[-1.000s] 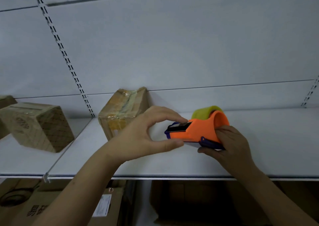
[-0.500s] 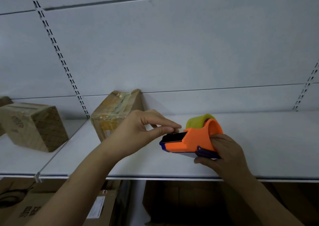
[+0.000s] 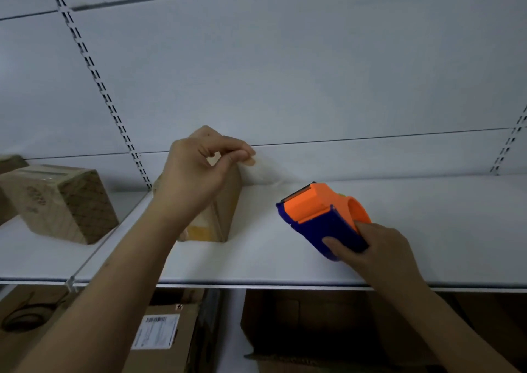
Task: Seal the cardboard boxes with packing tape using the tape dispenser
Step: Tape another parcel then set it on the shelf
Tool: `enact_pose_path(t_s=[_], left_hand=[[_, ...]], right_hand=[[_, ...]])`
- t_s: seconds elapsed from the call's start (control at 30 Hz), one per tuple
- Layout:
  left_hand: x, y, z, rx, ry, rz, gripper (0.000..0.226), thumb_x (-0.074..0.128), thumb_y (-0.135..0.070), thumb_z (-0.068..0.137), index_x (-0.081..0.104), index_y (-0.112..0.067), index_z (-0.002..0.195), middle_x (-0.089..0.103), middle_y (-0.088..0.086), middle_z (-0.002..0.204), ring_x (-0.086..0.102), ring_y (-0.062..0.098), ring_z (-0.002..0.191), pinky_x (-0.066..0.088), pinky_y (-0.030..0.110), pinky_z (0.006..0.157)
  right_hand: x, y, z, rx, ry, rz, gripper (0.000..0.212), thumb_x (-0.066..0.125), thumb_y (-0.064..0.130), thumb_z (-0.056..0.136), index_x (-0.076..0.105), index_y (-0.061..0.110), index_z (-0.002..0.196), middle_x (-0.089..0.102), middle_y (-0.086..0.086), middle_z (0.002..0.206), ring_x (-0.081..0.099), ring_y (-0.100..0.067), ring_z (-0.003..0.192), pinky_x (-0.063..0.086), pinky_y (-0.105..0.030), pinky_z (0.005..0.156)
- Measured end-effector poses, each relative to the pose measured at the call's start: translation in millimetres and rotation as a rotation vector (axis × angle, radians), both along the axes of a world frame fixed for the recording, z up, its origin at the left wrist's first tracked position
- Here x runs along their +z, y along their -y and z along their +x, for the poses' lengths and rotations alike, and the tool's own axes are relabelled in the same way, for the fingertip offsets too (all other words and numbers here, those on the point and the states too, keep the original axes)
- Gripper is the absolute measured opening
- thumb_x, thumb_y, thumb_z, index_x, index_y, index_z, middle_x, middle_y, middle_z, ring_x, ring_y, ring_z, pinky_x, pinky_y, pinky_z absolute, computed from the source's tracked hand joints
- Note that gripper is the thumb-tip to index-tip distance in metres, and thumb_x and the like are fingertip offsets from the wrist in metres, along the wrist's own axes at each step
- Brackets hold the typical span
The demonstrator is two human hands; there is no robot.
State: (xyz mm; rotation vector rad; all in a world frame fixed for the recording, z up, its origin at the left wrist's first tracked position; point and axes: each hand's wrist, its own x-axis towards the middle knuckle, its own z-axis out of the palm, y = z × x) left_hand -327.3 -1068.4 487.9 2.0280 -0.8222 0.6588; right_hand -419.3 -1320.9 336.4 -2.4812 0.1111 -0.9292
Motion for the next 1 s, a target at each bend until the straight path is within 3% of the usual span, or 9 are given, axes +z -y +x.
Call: enact_pose_path(t_s=[0.1, 0.23, 0.33, 0.47, 0.53, 0.6, 0.73, 0.83, 1.0], left_hand=[[-2, -3, -3, 0.020, 0.024, 0.033, 0.026, 0.072, -0.013, 0.089, 0.074, -0.038, 0.086, 0.064, -0.021, 0.080, 0.060, -0.003, 0.082, 0.038, 0.005, 0.073], [-10, -12, -2, 0.077, 0.059, -0.084, 0.029, 0.072, -0.014, 0.089, 0.071, -0.043, 0.088, 0.060, -0.009, 0.083, 0.058, -0.003, 0.079, 0.040, 0.007, 0.073], [-12, -9, -6, 0.082, 0.161, -0.062, 0.029, 0.072, -0.011, 0.089, 0.072, -0.039, 0.091, 0.055, -0.014, 0.081, 0.056, 0.000, 0.078, 0.041, 0.010, 0.074], [-36, 7, -19, 0.088, 0.429, 0.048, 0.019, 0.071, -0.007, 0.087, 0.080, -0.020, 0.098, 0.057, -0.007, 0.078, 0.055, 0.020, 0.075, 0.046, 0.038, 0.071], [-62, 18, -29, 0.067, 0.479, 0.070, 0.018, 0.069, -0.008, 0.090, 0.079, -0.016, 0.102, 0.066, -0.005, 0.080, 0.056, 0.022, 0.074, 0.045, 0.042, 0.067], [-89, 33, -45, 0.078, 0.495, 0.105, 0.022, 0.064, -0.008, 0.092, 0.078, -0.015, 0.107, 0.074, -0.005, 0.096, 0.057, 0.024, 0.077, 0.044, 0.042, 0.066], [-130, 64, -62, 0.089, 0.424, 0.235, 0.043, 0.061, -0.006, 0.087, 0.067, -0.014, 0.129, 0.063, -0.005, 0.135, 0.053, 0.021, 0.095, 0.042, 0.034, 0.077], [-153, 88, -67, 0.073, 0.246, 0.384, 0.077, 0.068, -0.009, 0.077, 0.043, -0.015, 0.150, 0.035, -0.003, 0.159, 0.048, 0.023, 0.116, 0.044, 0.033, 0.088], [-170, 114, -70, 0.008, 0.025, 0.419, 0.098, 0.070, -0.009, 0.076, 0.019, -0.019, 0.158, 0.011, -0.004, 0.167, 0.043, 0.030, 0.133, 0.051, 0.042, 0.098]], right_hand=[[4, 1, -2, -0.031, -0.010, -0.050, 0.062, 0.042, 0.079, 0.073, 0.055, 0.019, 0.063, 0.054, 0.003, 0.051, 0.050, -0.016, 0.045, 0.041, -0.028, 0.045], [7, -1, -5, -0.150, 0.020, -0.114, 0.050, 0.054, 0.070, 0.076, 0.032, 0.027, 0.060, 0.041, 0.003, 0.045, 0.036, -0.018, 0.041, 0.024, -0.022, 0.043], [12, 1, -4, -0.216, -0.042, -0.023, 0.058, 0.066, 0.064, 0.078, 0.025, 0.027, 0.058, 0.034, 0.007, 0.044, 0.035, -0.019, 0.041, 0.024, -0.025, 0.045], [17, -10, 7, -0.280, -0.077, 0.090, 0.050, 0.053, 0.067, 0.082, 0.037, 0.024, 0.065, 0.048, 0.002, 0.052, 0.047, -0.019, 0.047, 0.038, -0.029, 0.048], [17, -15, 11, -0.302, -0.104, 0.160, 0.051, 0.045, 0.069, 0.084, 0.044, 0.019, 0.073, 0.053, 0.000, 0.059, 0.053, -0.022, 0.053, 0.045, -0.032, 0.053], [18, -21, 13, -0.309, -0.140, 0.239, 0.051, 0.042, 0.067, 0.087, 0.045, 0.015, 0.085, 0.054, -0.001, 0.065, 0.054, -0.023, 0.059, 0.042, -0.031, 0.055], [18, -31, 15, -0.155, -0.114, 0.514, 0.047, 0.041, 0.058, 0.092, 0.049, 0.012, 0.101, 0.058, -0.001, 0.078, 0.058, -0.018, 0.067, 0.046, -0.029, 0.059], [22, -24, 14, -0.011, -0.077, 0.758, 0.037, 0.044, 0.044, 0.098, 0.050, 0.012, 0.115, 0.060, 0.003, 0.089, 0.059, -0.007, 0.076, 0.043, -0.010, 0.059], [28, -15, 16, 0.112, -0.151, 1.036, 0.027, 0.040, 0.034, 0.103, 0.044, 0.017, 0.122, 0.056, 0.004, 0.099, 0.056, -0.003, 0.082, 0.042, -0.013, 0.059]])
